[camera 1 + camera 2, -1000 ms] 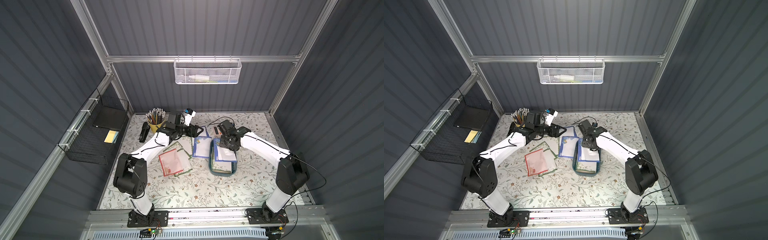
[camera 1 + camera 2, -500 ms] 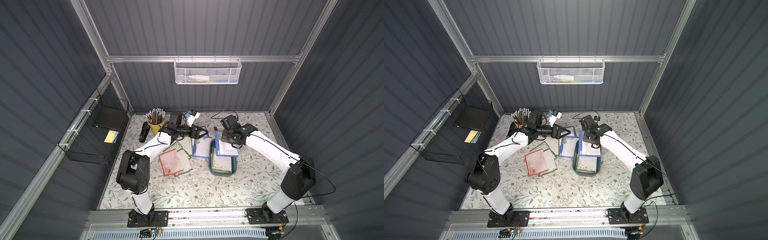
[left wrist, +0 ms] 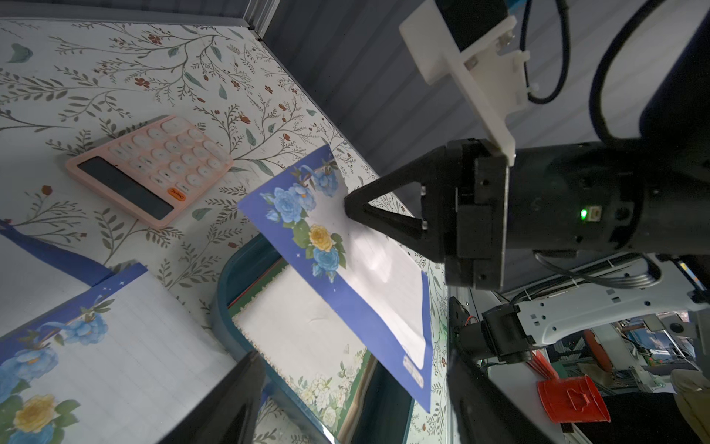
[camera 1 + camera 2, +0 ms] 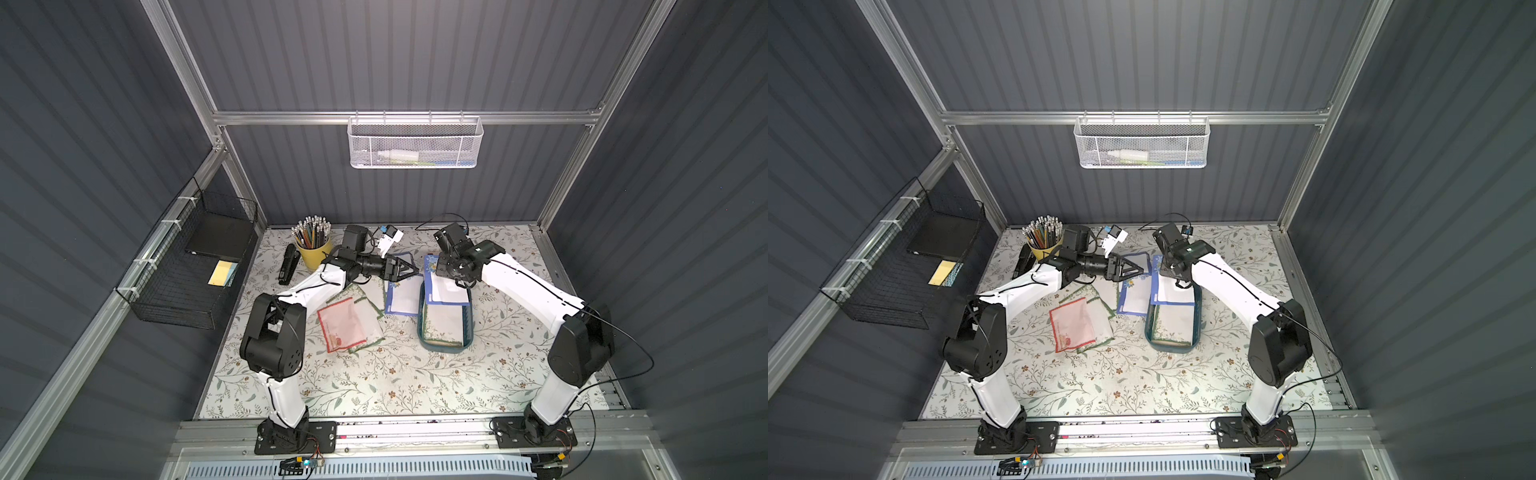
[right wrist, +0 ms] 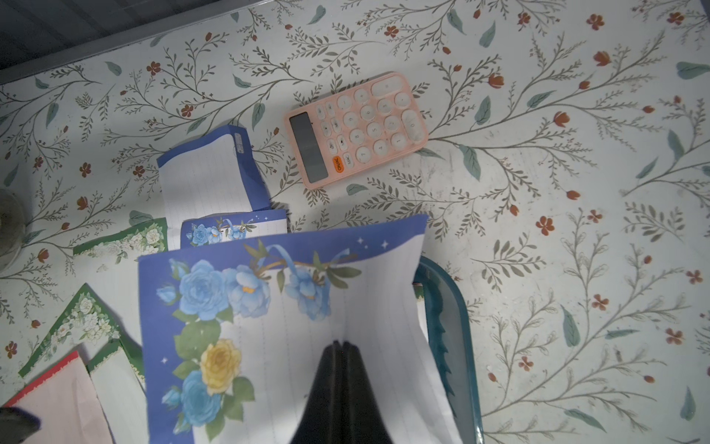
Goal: Take out the stationery paper from the storage box
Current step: Pick up the stationery paper from the storage box.
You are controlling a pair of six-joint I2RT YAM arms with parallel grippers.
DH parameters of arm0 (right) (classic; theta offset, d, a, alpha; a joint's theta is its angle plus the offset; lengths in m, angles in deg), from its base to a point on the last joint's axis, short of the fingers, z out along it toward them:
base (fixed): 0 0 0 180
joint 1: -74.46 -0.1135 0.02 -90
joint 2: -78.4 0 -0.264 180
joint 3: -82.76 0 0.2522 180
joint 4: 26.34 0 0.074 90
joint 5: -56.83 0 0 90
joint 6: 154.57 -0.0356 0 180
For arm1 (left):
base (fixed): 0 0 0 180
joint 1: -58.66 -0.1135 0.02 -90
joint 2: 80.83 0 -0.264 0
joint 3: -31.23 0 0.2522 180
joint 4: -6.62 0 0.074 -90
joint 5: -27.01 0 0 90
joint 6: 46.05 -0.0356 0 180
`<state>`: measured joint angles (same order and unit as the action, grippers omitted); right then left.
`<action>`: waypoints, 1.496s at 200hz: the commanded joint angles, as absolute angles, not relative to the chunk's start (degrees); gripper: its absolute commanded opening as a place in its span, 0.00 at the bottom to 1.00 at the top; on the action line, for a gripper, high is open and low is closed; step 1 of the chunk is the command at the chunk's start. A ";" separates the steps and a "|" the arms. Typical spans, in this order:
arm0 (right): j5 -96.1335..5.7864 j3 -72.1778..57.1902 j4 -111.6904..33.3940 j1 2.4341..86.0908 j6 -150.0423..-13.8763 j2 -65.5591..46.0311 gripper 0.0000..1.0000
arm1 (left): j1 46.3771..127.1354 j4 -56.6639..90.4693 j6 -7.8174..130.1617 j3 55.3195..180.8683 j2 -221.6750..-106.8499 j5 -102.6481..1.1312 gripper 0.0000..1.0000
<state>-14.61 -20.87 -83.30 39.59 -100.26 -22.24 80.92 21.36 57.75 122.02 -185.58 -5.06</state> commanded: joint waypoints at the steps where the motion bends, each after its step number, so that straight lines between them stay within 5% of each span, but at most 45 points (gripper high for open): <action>1: -15.74 -23.53 -82.49 39.31 -99.93 -22.97 0.00 | 81.58 21.71 58.18 122.95 -186.92 -3.56 0.77; 106: -17.08 -30.51 -82.48 36.04 -99.98 -28.27 0.00 | 82.21 22.49 58.10 123.65 -188.14 -3.66 0.72; 218: -16.81 -31.31 -82.78 35.49 -99.52 -28.54 0.00 | 82.21 23.52 57.75 124.33 -188.79 -4.28 0.00; 272: -16.79 -30.72 -82.42 35.44 -99.60 -27.82 0.00 | 82.21 24.44 57.29 124.62 -189.10 -5.38 0.00; 299: -15.27 -29.39 -81.69 35.50 -99.78 -26.31 0.23 | 82.12 26.73 55.95 125.58 -189.11 -8.26 0.00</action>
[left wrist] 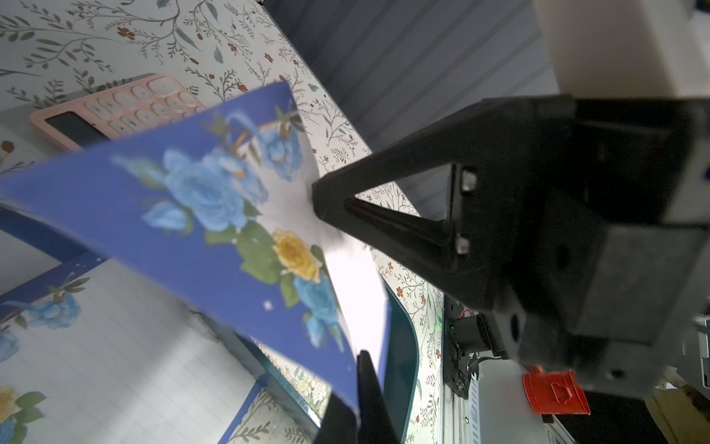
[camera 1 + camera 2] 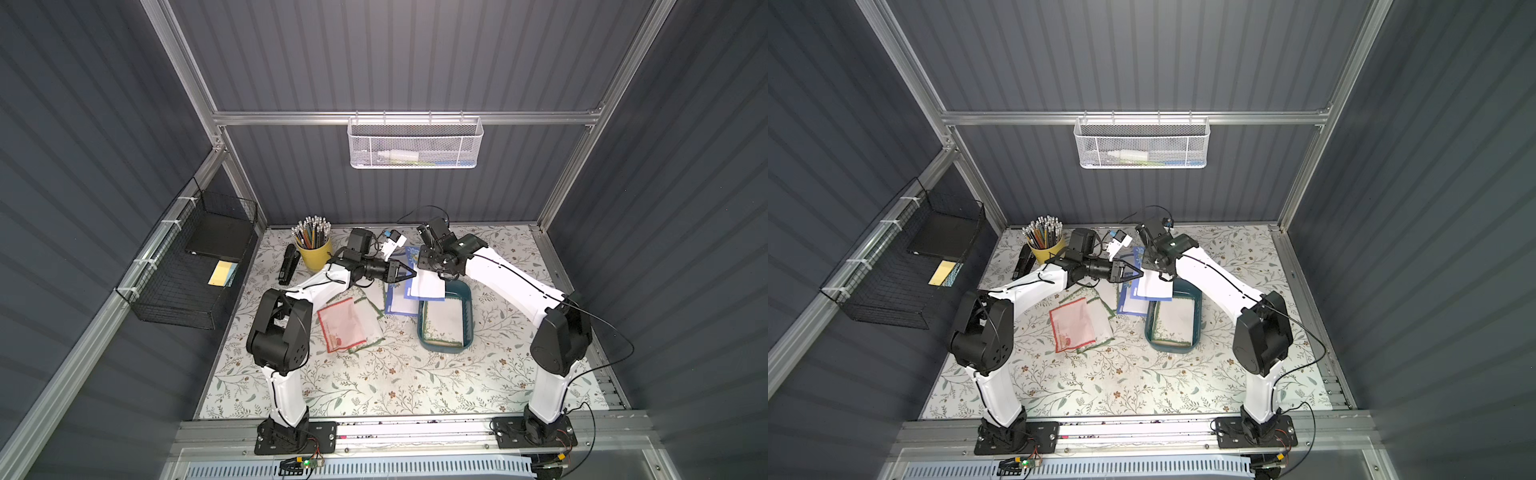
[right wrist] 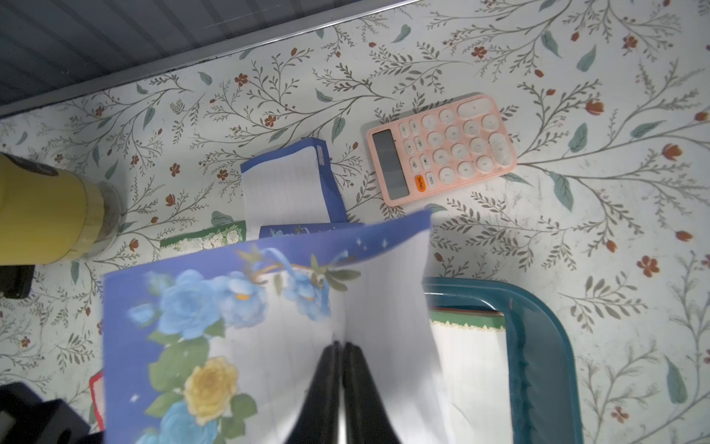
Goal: Take out the stationery paper from the storage box
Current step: Pick up the stationery paper from the storage box, then place the stationery paper at the center of the board.
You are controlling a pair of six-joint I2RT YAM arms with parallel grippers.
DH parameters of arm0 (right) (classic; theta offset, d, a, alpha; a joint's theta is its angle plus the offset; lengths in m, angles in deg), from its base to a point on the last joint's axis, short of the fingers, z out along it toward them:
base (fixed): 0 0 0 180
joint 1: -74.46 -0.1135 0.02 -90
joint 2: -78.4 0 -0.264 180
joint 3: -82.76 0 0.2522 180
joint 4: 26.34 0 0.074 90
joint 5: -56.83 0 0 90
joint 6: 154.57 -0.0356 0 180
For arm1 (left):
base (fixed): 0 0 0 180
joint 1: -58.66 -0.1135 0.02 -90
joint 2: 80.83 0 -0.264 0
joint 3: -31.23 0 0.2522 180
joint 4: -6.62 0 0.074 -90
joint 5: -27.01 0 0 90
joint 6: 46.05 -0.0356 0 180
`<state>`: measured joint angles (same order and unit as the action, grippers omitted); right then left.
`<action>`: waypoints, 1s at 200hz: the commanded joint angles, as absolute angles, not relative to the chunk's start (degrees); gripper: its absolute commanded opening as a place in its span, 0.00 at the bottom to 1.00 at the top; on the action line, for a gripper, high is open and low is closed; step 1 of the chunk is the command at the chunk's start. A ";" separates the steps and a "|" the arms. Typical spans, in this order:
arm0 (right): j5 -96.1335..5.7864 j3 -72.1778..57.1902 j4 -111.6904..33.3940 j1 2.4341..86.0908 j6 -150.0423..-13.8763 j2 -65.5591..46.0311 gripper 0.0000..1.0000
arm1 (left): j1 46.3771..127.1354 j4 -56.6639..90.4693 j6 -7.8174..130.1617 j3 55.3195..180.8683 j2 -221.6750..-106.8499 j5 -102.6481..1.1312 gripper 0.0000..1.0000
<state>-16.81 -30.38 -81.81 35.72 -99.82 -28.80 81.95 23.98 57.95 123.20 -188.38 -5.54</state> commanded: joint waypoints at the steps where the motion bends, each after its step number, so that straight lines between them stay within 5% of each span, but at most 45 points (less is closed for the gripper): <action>1: -15.22 -29.37 -81.68 35.47 -99.75 -26.25 0.24 | 82.12 26.76 55.93 125.58 -189.11 -8.38 0.00; 93: -10.15 -23.58 -80.26 35.69 -99.16 -21.37 0.32 | 79.69 33.23 49.89 127.38 -184.39 -21.49 0.00; 200: -9.26 -18.09 -79.66 35.88 -98.95 -18.86 0.32 | 69.12 30.04 55.31 128.57 -185.54 -20.83 0.00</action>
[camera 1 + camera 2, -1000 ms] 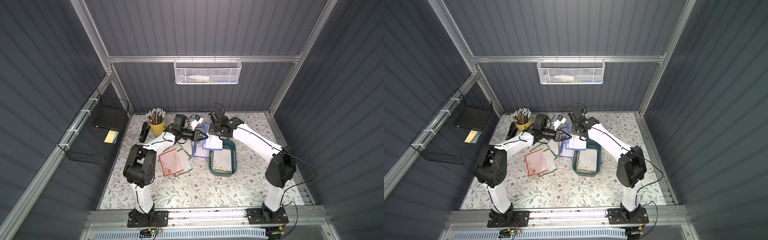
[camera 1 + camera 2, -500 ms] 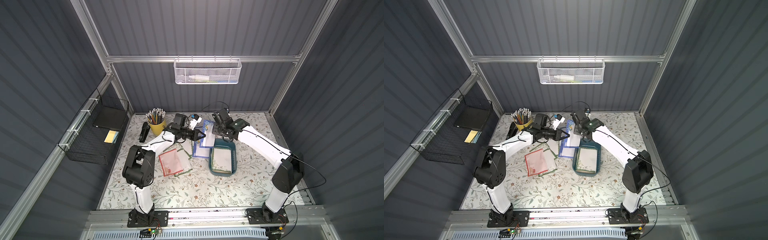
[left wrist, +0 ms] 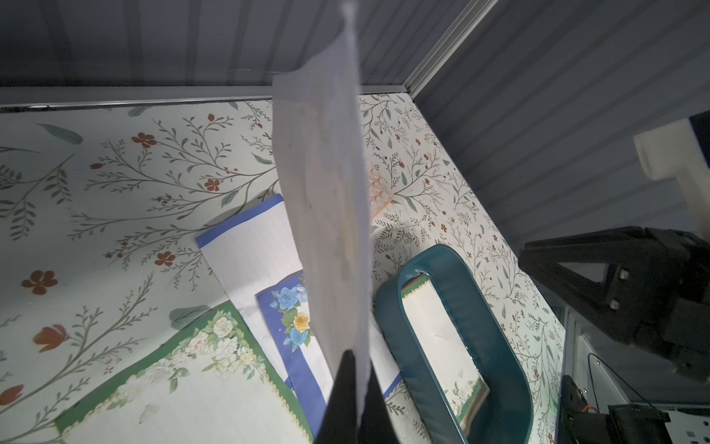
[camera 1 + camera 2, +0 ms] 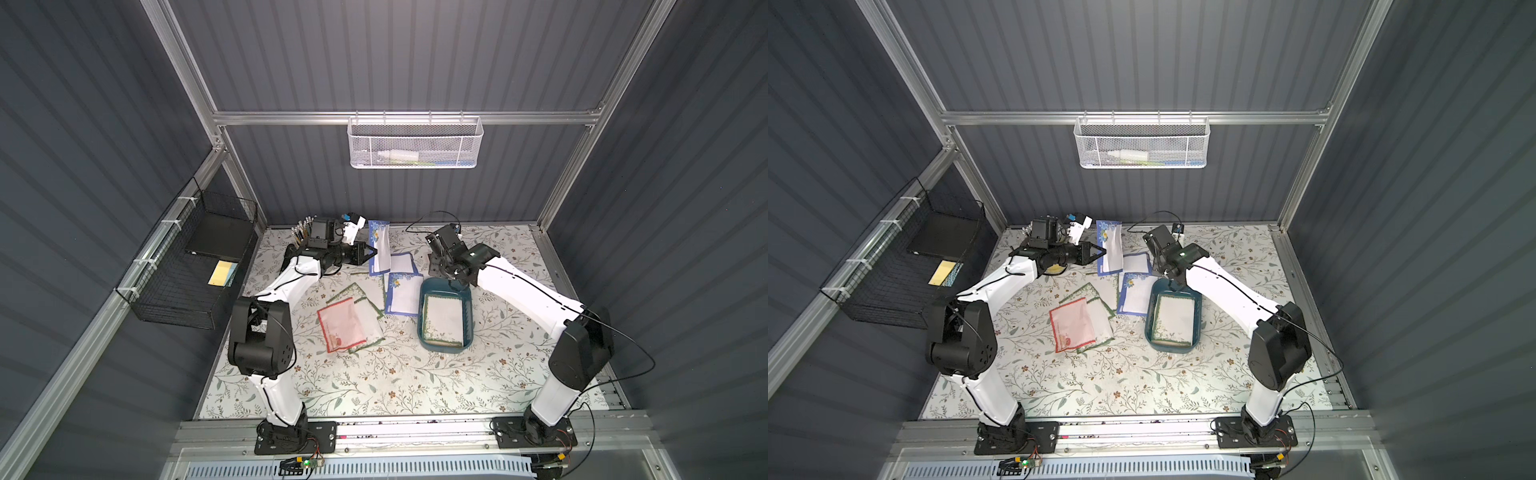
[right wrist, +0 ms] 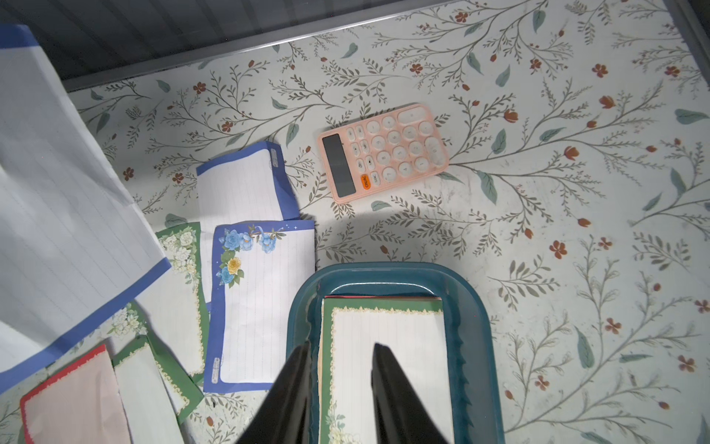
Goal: Take out the stationery paper from the storage box
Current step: Place the stationery paper at the center of the board.
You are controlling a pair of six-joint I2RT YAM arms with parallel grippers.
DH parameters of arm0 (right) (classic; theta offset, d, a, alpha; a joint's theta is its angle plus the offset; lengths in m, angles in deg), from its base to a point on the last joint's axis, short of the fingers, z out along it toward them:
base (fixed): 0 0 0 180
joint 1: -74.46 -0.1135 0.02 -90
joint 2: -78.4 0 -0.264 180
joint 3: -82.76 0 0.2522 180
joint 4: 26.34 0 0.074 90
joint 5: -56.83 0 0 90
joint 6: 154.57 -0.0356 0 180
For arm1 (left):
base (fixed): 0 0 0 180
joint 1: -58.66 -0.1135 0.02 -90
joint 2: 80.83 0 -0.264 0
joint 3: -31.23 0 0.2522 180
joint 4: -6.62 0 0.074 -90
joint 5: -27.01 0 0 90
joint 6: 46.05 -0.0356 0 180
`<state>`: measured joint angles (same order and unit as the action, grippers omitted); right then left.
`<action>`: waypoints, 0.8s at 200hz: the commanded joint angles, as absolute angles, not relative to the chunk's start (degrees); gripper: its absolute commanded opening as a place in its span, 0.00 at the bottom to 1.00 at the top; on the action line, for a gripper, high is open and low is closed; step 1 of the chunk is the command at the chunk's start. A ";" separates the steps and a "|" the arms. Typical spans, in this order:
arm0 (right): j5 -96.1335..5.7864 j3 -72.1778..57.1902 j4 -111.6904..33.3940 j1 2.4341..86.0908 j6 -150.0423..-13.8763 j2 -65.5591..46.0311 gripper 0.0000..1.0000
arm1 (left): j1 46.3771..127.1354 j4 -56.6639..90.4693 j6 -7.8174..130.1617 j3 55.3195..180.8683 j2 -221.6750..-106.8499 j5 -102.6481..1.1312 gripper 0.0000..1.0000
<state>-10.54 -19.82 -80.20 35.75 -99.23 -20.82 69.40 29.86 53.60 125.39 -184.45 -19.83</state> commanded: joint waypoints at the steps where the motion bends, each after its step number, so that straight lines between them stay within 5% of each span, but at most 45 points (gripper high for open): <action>1: -9.26 -17.96 -79.61 35.92 -98.94 -18.83 0.32 | 69.12 30.05 55.39 128.70 -185.57 -20.99 0.00; 95: -10.71 -12.37 -80.65 35.98 -99.68 -16.31 0.32 | 69.50 22.32 67.13 128.50 -190.52 -22.29 0.00; 160: -10.58 -4.80 -78.59 36.16 -100.56 -12.13 0.32 | 74.36 30.26 68.29 115.26 -178.75 -27.18 0.00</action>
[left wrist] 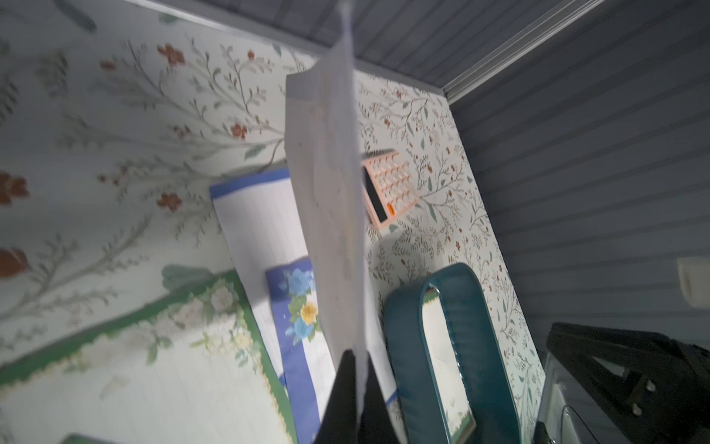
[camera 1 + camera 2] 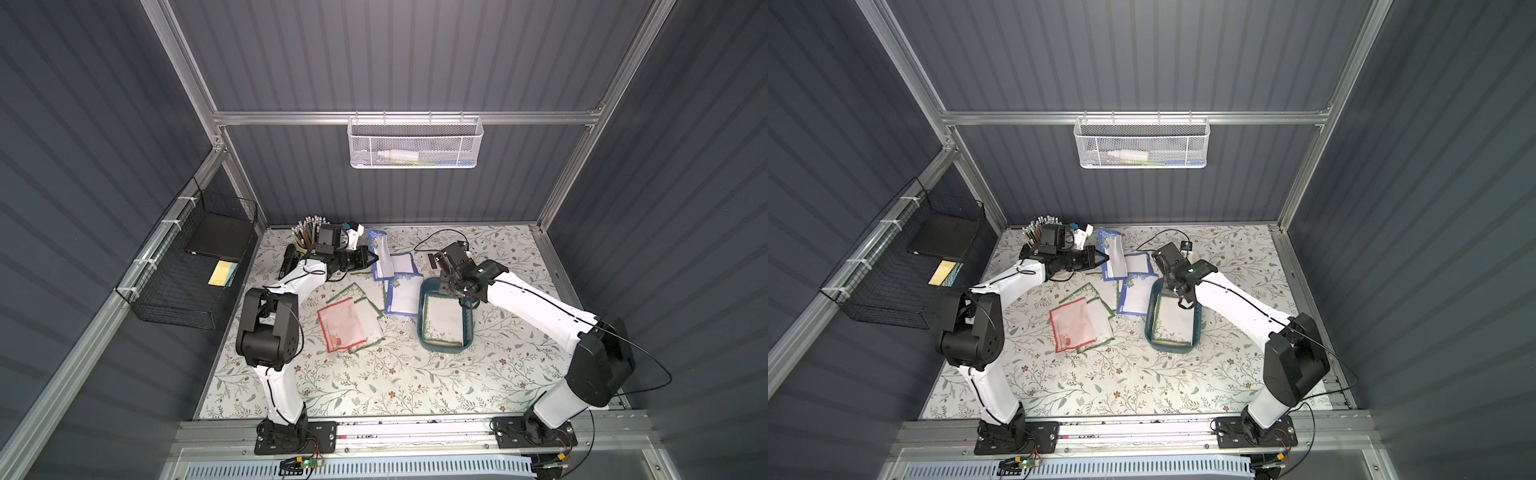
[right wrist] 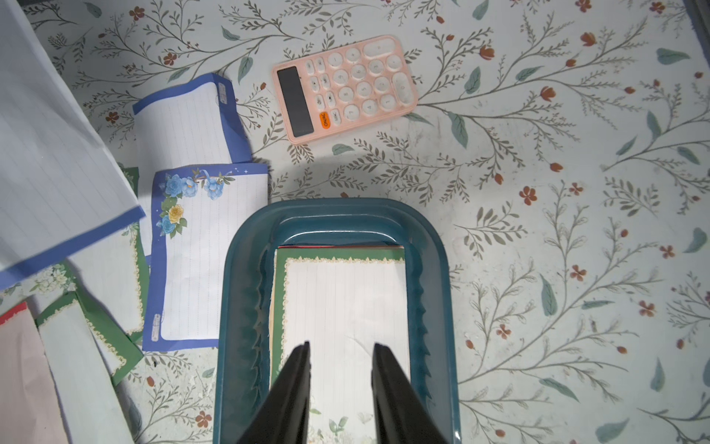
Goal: Take out the stationery paper from the storage box
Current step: Place the stationery paper at the center of the board.
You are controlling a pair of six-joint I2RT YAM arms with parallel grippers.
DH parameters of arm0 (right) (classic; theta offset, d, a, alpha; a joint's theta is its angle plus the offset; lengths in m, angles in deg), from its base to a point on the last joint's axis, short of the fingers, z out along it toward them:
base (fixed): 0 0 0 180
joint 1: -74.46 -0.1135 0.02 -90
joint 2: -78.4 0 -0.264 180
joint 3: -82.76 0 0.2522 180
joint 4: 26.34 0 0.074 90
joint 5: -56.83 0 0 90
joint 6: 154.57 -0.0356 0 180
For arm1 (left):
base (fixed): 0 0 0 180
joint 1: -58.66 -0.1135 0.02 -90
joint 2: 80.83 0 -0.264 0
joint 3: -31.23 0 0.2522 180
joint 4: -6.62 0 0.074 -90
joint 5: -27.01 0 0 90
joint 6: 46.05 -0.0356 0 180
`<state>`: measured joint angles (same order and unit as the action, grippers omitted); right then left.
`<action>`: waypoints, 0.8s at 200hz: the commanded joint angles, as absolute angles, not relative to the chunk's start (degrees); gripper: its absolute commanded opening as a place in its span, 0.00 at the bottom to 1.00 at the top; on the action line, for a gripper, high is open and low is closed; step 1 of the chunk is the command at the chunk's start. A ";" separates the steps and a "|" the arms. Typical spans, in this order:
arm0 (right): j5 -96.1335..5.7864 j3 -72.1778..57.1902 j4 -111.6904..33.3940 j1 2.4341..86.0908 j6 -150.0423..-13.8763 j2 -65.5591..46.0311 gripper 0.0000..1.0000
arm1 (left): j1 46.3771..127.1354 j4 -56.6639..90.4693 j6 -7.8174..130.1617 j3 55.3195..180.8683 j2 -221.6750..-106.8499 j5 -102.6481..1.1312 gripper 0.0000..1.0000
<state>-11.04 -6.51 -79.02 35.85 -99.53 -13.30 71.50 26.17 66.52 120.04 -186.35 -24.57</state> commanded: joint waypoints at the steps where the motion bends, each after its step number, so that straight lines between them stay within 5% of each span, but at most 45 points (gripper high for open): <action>1: -10.58 -4.77 -78.59 36.15 -100.59 -12.13 0.32 | 74.46 30.29 68.42 115.02 -178.48 -27.24 0.00; 68: -13.22 -4.74 -78.26 36.14 -100.70 -14.24 0.32 | 79.82 30.98 76.09 100.66 -163.33 -28.17 0.00; 160: -14.84 -1.70 -77.43 36.19 -101.31 -14.72 0.32 | 81.29 27.55 81.95 92.57 -161.79 -28.18 0.00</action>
